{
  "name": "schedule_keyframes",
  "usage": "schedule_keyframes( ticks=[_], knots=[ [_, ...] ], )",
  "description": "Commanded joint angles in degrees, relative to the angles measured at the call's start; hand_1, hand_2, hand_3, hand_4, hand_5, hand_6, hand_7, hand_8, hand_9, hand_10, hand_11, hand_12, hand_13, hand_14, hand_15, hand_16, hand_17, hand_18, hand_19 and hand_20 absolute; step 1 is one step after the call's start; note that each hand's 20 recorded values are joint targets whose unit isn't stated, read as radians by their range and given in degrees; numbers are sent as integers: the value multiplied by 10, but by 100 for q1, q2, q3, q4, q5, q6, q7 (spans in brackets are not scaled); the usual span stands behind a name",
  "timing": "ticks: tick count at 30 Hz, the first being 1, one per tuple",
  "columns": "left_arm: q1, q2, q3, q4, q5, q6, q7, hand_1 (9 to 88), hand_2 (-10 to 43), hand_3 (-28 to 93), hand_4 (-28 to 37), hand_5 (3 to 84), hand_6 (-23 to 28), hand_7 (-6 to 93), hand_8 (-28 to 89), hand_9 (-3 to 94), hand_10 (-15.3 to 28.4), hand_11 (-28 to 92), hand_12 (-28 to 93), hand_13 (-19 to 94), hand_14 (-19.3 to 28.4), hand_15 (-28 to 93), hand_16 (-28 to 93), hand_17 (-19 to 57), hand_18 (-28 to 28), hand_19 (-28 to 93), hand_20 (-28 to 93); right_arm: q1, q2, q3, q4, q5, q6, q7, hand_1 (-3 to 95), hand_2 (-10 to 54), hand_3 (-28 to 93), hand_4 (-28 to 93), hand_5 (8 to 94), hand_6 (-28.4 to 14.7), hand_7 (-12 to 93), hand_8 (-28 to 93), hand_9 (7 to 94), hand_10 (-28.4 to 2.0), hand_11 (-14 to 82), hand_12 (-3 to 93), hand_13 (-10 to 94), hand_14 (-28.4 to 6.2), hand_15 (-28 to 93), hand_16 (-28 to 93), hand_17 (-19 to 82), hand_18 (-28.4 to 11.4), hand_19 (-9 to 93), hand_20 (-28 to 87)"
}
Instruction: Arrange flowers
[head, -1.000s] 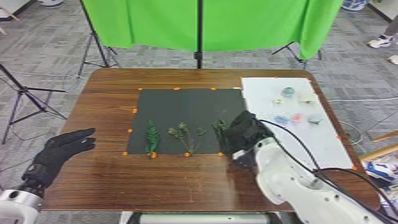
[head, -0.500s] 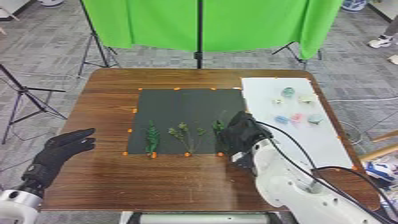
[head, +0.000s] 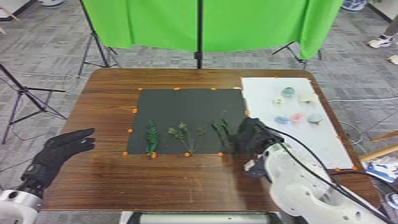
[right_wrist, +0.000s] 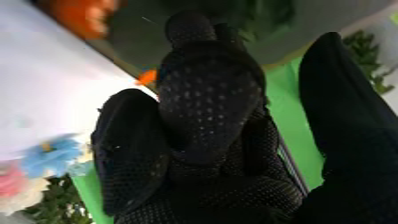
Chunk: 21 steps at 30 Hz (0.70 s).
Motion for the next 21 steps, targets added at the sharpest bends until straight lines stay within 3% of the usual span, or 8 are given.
schedule_keyframes(
  ticks=[1,21],
  knots=[
    [75,-11,-30,-24,11,-97,-98,321,-31,614,-161,453,59,93,-53,449,150,161,113,366,196,196,6,91,149,182,221,-479,171,335,-322,87,-484,216,365,19,538,-81,776,-84,146,-57,904,-166,213,210,937,-39,531,212,760,-60,807,400],
    [17,-4,-1,12,16,-101,-87,321,-31,613,-160,453,60,92,-52,448,149,160,113,367,195,198,6,91,149,183,221,-76,-65,-104,-354,755,-322,-59,343,46,525,-80,791,-83,154,-58,911,-175,215,215,937,-42,531,210,757,-63,820,373]
  ],
)
